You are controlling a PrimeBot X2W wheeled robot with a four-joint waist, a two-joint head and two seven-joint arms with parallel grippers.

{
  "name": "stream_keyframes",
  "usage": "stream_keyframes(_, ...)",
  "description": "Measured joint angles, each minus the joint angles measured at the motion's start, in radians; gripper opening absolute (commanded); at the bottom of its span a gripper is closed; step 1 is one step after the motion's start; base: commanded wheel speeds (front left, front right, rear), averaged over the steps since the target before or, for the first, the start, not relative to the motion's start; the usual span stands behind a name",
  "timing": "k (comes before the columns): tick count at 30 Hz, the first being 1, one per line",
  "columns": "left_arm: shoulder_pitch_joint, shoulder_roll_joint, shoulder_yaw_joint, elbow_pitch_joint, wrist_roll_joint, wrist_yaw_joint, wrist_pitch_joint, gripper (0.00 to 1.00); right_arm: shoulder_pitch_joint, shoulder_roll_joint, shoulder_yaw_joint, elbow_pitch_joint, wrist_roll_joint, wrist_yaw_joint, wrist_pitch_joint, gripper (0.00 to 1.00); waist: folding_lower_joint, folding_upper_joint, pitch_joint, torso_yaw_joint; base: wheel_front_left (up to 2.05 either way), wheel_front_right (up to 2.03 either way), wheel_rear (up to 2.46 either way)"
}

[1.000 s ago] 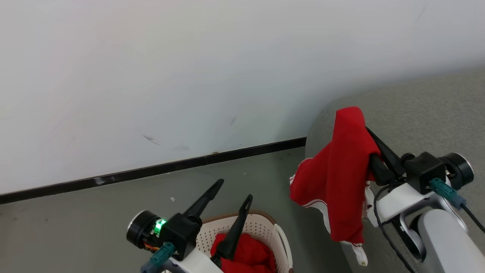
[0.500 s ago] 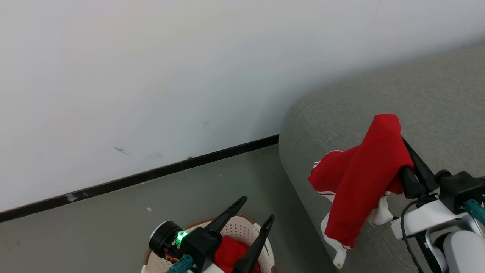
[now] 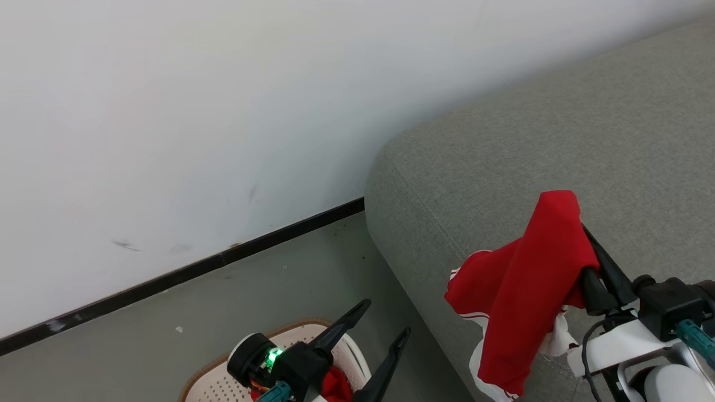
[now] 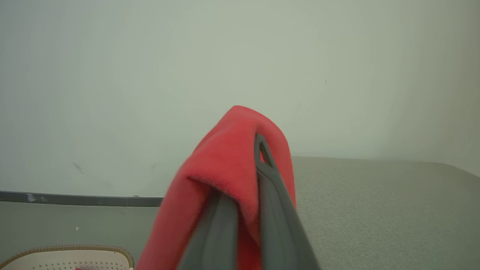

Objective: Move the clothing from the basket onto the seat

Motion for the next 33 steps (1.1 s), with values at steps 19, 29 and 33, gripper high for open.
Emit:
stream_keyframes(19,-0.005,0.001,0.066,-0.008,0.018,0.068,-0.026,1.0,-0.381,-0.109,0.096,0.108,0.259,0.0,0.1,0.0,0.0,0.0,0.055,-0.106,0.0,0.0,0.0)
stream_keyframes(29,-0.039,0.018,0.075,-0.058,0.055,0.091,-0.012,1.0,-0.616,-0.22,-0.018,0.252,0.345,0.0,0.16,0.0,0.0,0.0,0.121,-0.09,0.0,0.0,0.0)
stream_keyframes(33,-0.05,0.028,0.073,-0.086,0.064,0.091,0.001,1.0,-0.65,-0.263,-0.045,0.313,0.356,0.0,0.16,0.0,0.0,0.0,0.151,-0.076,0.0,0.0,0.0)
